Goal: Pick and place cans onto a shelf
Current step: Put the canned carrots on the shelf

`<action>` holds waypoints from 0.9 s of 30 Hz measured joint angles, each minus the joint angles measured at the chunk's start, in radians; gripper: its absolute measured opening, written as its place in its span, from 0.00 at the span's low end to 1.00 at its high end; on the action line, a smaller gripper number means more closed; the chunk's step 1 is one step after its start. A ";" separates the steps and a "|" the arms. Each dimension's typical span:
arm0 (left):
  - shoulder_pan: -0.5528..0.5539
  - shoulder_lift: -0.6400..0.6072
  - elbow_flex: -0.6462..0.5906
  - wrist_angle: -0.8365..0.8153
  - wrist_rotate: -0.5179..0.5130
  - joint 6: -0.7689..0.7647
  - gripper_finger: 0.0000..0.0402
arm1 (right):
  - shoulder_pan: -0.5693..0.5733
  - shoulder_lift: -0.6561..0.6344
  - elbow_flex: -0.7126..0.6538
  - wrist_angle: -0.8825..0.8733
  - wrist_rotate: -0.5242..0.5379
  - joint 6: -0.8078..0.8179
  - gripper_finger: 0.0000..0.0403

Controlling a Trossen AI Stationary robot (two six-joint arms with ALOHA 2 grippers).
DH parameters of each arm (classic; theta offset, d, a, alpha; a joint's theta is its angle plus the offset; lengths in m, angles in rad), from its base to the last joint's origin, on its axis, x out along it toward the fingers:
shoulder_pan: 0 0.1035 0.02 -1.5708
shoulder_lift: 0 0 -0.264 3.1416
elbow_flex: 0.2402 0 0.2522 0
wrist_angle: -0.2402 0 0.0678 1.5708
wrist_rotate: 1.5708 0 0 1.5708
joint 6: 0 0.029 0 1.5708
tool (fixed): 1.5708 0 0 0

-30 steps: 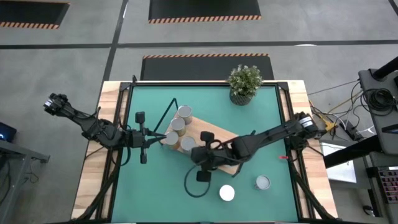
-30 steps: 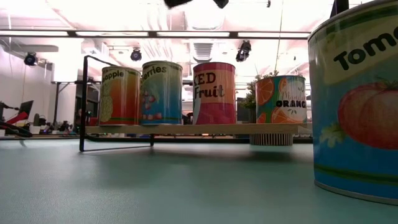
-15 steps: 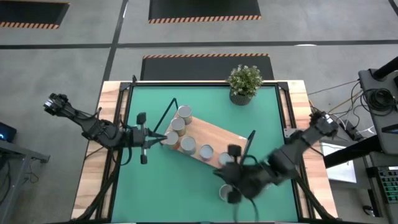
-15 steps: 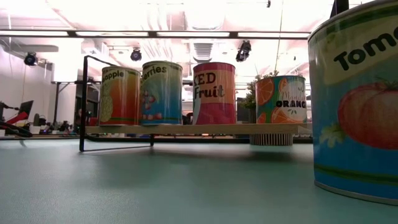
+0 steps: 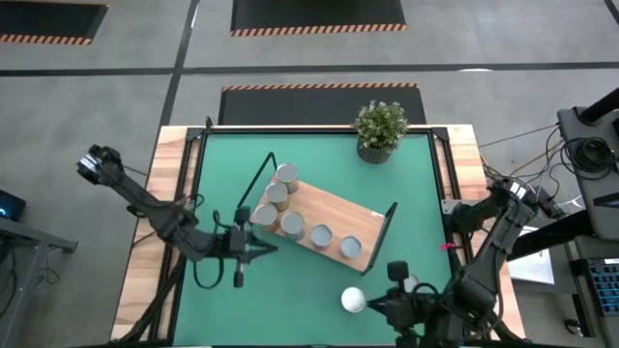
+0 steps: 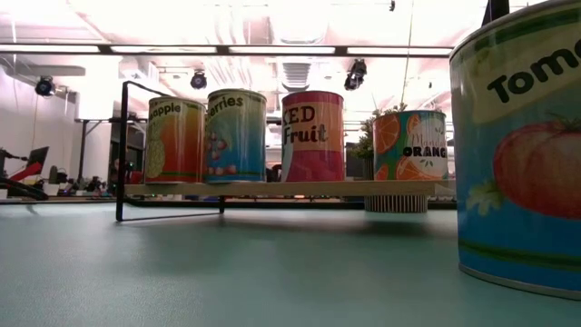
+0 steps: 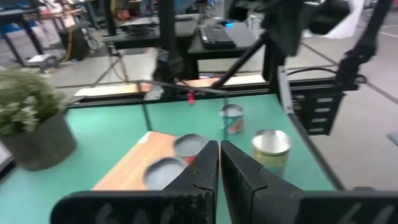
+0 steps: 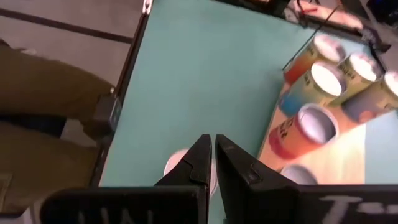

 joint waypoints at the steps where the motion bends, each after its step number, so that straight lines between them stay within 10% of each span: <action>1: -0.010 0.020 0.015 0.001 -0.001 -0.009 0.00 | 0.008 -0.005 -0.017 -0.001 0.000 0.019 0.03; 27: -0.104 0.285 0.198 -0.001 -0.076 0.011 0.00 | 0.228 -0.197 -0.606 -0.072 -0.039 0.840 0.03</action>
